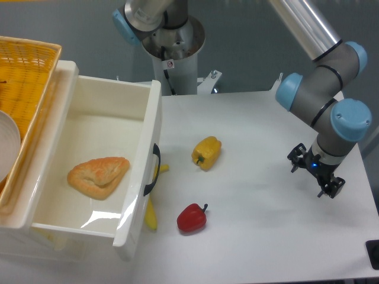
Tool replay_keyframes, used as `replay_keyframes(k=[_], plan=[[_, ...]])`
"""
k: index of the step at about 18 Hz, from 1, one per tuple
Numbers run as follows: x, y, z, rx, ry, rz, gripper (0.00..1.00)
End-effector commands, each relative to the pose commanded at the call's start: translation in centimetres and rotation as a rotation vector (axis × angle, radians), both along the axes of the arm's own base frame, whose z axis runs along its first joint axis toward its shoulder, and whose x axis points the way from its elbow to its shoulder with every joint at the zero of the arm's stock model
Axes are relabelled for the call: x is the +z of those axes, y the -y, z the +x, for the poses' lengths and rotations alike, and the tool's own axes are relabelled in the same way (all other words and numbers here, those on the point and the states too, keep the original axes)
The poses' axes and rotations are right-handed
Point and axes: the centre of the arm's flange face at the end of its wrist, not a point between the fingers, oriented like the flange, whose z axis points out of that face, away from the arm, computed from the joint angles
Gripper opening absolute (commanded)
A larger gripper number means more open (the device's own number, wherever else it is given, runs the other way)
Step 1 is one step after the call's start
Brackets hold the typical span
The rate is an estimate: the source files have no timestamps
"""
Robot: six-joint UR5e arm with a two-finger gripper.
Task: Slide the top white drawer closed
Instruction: 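Move the gripper from its start pose toward the open white drawer's front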
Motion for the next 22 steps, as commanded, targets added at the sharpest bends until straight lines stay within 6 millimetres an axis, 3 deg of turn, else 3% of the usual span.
replay_keyframes(k=[5, 10, 14, 20, 22], plan=[[0.3, 0.1, 0.2, 0.005, -0.001, 0.002, 1.00], [0.9, -2.8, 2.2, 0.113, -0.001, 0.009, 1.00], [1.8, -3.8, 3.2, 0.128, -0.009, 0.013, 1.00], [3.5, -5.0, 5.0, 0.435, 0.001, 0.025, 1.00], [3.7, -5.6, 6.7, 0.579, 0.027, 0.032, 0.91]])
